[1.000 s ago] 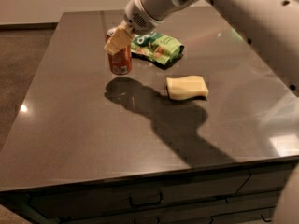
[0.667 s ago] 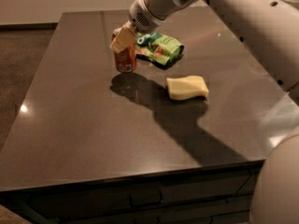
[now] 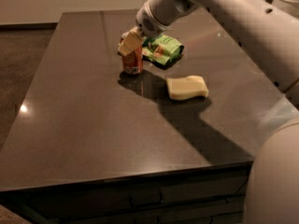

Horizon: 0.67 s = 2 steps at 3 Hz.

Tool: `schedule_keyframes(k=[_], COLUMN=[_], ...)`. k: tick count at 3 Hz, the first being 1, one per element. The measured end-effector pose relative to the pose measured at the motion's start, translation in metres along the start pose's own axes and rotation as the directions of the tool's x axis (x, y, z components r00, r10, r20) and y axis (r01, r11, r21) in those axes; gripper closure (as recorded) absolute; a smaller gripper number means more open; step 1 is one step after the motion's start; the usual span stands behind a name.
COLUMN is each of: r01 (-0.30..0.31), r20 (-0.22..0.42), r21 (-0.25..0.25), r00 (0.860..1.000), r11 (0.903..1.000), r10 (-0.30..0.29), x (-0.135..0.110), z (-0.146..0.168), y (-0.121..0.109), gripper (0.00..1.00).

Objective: Move coke can near green rice chip bag

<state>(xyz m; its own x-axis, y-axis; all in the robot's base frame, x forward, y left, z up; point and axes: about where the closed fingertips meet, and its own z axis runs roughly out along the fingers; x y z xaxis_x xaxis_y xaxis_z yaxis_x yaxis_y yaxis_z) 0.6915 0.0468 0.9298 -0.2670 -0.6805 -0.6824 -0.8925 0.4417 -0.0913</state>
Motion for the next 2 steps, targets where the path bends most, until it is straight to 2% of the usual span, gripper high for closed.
schedule_keyframes(k=[2], r01=[-0.01], r20=[0.031], r21=[0.058], r00=[0.999], r11=[0.9983], r10=[0.008], x=[0.0108], z=[0.0037], y=[-0.0137], gripper=[0.14])
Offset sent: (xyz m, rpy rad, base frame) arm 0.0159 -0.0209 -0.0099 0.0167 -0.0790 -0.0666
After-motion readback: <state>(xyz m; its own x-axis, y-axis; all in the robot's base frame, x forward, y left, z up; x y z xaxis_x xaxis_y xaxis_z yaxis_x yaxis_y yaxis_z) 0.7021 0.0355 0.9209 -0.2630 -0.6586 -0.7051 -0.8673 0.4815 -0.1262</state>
